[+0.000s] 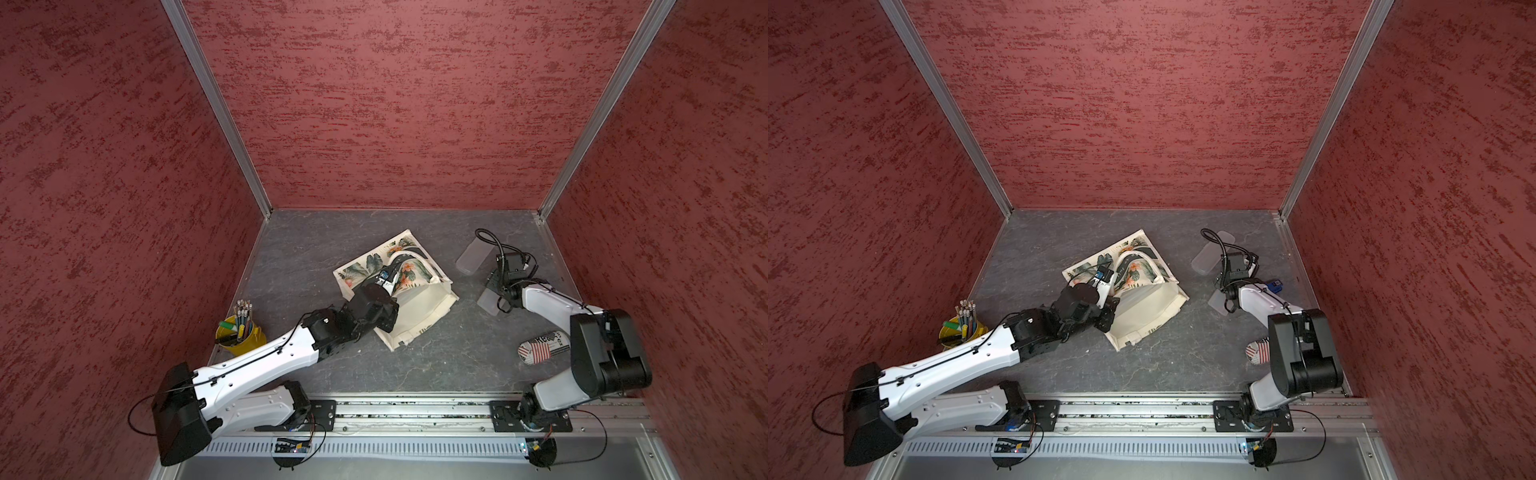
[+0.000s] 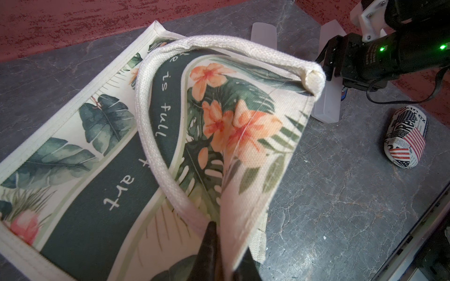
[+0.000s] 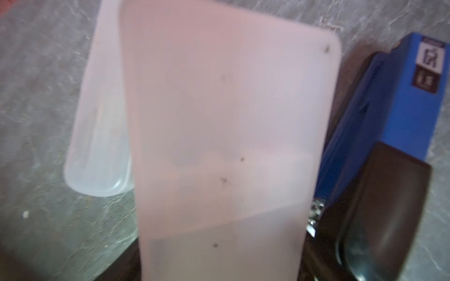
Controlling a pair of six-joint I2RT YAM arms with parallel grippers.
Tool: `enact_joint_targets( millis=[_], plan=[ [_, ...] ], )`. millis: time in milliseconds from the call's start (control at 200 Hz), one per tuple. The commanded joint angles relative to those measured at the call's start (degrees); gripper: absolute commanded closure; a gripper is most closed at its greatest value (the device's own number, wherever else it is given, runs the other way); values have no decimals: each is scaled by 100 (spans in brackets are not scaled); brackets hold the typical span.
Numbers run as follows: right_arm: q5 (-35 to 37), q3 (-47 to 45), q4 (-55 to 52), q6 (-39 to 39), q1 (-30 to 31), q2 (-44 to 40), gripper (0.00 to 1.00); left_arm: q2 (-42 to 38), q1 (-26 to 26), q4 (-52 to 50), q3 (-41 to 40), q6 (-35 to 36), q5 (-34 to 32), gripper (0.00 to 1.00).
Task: Take out the pencil case from the canvas bag
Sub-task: Place the pencil case at the center of the board.
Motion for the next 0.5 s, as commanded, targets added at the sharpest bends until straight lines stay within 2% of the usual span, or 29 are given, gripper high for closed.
enact_joint_targets(
  millis=[0, 496],
  plan=[
    [149, 178, 220, -133, -68, 128, 23, -52, -34, 145, 86, -117, 99, 100],
    [-341, 265, 585, -100, -160, 545, 15, 72, -161, 101, 103, -261, -69, 100]
  ],
)
